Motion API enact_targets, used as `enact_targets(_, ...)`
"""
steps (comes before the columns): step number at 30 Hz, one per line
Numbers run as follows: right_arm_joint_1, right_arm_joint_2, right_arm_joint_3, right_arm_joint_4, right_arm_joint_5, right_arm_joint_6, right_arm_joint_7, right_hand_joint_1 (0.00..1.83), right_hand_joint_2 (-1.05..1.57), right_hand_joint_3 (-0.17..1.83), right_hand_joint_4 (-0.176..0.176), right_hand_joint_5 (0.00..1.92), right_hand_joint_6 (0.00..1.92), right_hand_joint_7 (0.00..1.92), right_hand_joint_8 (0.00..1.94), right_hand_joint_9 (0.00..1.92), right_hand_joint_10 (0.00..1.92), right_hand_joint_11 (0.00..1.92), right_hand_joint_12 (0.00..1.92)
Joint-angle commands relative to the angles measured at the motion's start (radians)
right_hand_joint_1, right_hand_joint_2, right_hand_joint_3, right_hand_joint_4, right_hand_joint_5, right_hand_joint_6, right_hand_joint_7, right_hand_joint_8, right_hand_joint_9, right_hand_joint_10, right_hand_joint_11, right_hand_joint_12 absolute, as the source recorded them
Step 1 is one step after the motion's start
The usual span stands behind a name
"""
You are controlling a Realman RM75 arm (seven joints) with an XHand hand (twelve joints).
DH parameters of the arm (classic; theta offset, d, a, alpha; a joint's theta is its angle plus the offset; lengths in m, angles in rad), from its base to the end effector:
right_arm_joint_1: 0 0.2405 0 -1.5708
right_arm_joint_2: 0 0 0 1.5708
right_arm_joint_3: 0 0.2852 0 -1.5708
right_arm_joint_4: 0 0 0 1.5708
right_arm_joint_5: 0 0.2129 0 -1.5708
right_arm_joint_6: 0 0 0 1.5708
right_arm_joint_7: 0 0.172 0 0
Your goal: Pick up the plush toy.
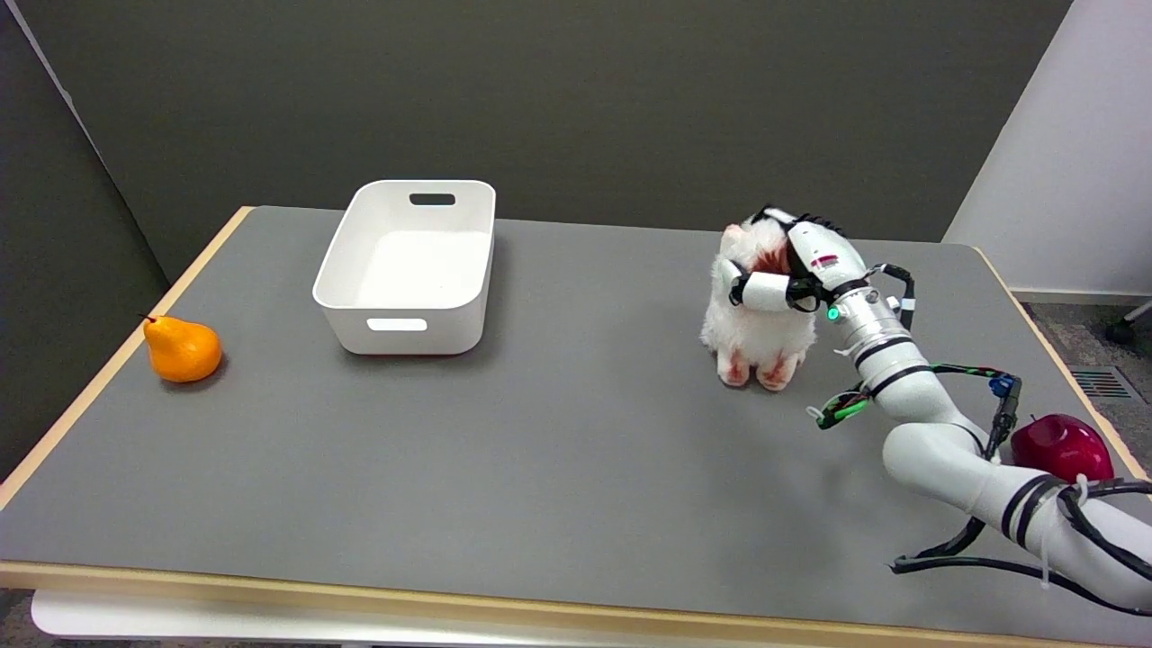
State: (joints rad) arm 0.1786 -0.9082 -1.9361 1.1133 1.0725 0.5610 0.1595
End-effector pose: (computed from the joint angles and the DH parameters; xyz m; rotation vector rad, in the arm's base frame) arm -0.2803 -0.4034 0.4524 1.3829 -0.2032 0.4765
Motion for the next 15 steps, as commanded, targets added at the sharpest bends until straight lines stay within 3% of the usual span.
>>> enact_targets(1,0.038,-0.019,-0.074,-0.112,-0.023,0.028,0.071,0.97,0.93,0.74,-0.024,0.73,1.6,0.72,1.88,0.83,1.92,0.67,1.92)
enact_targets(4,0.026,-0.019,-0.069,-0.11,-0.058,0.064,0.072,0.93,0.89,0.9,0.003,0.7,1.74,0.66,1.94,0.89,1.92,0.67,1.92)
enact_targets(6,0.02,-0.016,-0.067,-0.102,-0.063,0.093,0.077,0.9,0.92,0.9,0.005,0.66,1.8,0.63,1.94,0.91,1.92,0.69,1.92)
enact_targets(8,0.017,-0.015,-0.067,-0.091,-0.063,0.121,0.109,0.93,0.75,0.73,-0.023,0.48,1.91,0.54,1.94,0.9,1.92,0.68,1.92)
enact_targets(12,0.02,-0.012,-0.07,-0.06,-0.066,0.165,0.236,0.89,0.77,0.71,-0.045,0.3,1.92,0.46,1.94,0.87,1.92,0.56,1.92)
enact_targets(15,0.032,-0.011,-0.072,-0.02,-0.123,0.209,0.3,0.76,1.24,0.5,-0.025,0.44,1.92,0.35,1.94,0.79,1.92,0.47,1.92)
